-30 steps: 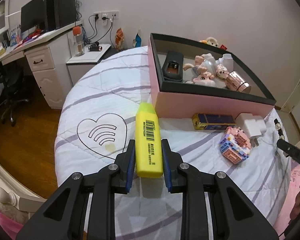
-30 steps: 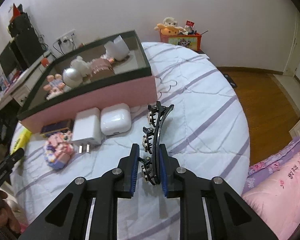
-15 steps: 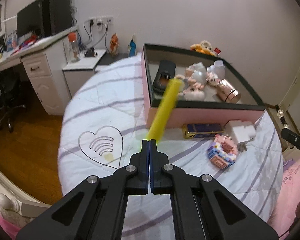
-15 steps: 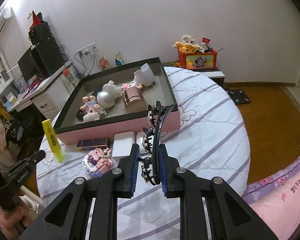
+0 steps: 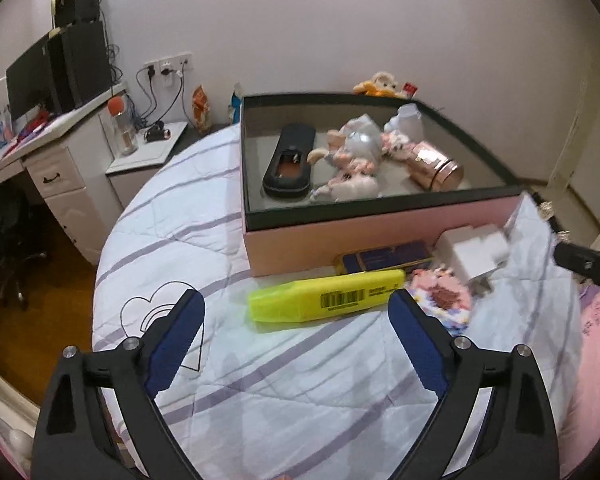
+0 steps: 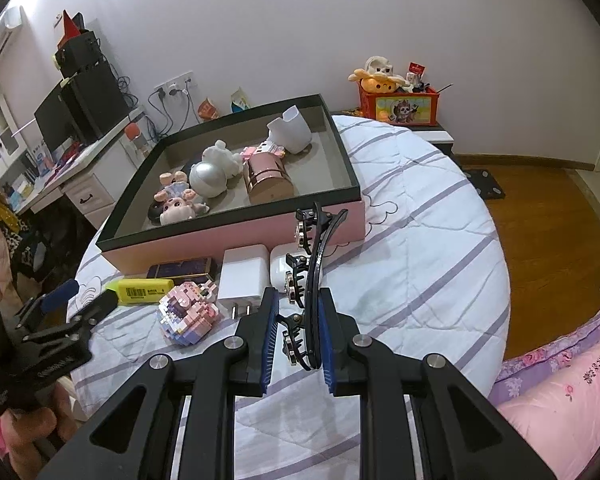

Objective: Organize rigid objects

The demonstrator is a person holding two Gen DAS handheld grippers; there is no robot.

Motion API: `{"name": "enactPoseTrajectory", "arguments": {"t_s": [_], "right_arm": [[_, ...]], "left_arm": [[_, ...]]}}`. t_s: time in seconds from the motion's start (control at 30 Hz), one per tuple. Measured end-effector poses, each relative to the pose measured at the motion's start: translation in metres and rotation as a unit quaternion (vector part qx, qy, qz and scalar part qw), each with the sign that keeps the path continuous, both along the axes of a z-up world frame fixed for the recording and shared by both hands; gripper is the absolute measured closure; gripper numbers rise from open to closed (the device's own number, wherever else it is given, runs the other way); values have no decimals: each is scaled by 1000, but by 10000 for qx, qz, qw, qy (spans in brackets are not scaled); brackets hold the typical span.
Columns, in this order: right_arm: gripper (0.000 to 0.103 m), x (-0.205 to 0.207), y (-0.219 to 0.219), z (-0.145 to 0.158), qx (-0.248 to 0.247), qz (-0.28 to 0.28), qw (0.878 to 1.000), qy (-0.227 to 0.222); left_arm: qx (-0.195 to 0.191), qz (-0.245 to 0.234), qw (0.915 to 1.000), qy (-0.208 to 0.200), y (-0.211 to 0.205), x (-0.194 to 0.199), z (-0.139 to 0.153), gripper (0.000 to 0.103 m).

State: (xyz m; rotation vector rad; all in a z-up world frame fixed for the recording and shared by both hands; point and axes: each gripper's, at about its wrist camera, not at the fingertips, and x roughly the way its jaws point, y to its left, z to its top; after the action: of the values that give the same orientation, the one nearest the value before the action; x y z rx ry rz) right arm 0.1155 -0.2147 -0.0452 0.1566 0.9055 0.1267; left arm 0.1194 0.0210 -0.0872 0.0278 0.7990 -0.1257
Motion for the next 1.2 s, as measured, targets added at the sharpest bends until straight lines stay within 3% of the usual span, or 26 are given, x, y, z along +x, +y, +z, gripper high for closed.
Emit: {"name": "enactPoseTrajectory", "arguments": {"t_s": [0.13, 0.3, 0.37, 0.4, 0.43, 0.63, 0.77, 0.8, 0.87, 0.97, 1.2], "right_arm": [[84, 0, 1, -1, -10, 49, 10000, 10], [84, 0, 1, -3, -10, 41, 10000, 39], [84, 0, 1, -4, -17, 28, 10000, 54], [84, 1, 0, -4, -19, 20, 10000, 62], [84, 1, 0, -5, -19, 14, 10000, 73], [84, 2, 2, -7, -14, 55, 9999, 102], [84, 2, 3, -8, -11, 80, 9999, 123], [84, 2, 4, -8, -11, 84, 9999, 126], [84, 1, 4, -8, -22, 77, 9999, 123], [84, 1, 2, -7, -29, 57, 9999, 124], [84, 2, 0, -9, -34, 35, 9999, 163]], "left_arm": [[8, -62, 9993, 358, 2, 18, -18, 8], [-464, -519, 9965, 457, 2, 28, -27, 10], [-704, -747, 9938, 438, 1, 28, -24, 22], [-762, -822, 9925, 484, 0, 28, -23, 35], [-747, -872, 9919, 547, -2, 29, -25, 42], [-689, -1152, 9894, 561, -10, 22, -23, 58], [-301, -1399, 9886, 461, -25, 19, -23, 54], [-273, -1490, 9874, 457, -29, 20, -23, 48], [-254, -1627, 9854, 428, -33, 23, -22, 48], [-190, -1827, 9820, 443, -37, 28, -23, 50], [24, -2313, 9717, 479, -47, 18, -25, 69]]}}
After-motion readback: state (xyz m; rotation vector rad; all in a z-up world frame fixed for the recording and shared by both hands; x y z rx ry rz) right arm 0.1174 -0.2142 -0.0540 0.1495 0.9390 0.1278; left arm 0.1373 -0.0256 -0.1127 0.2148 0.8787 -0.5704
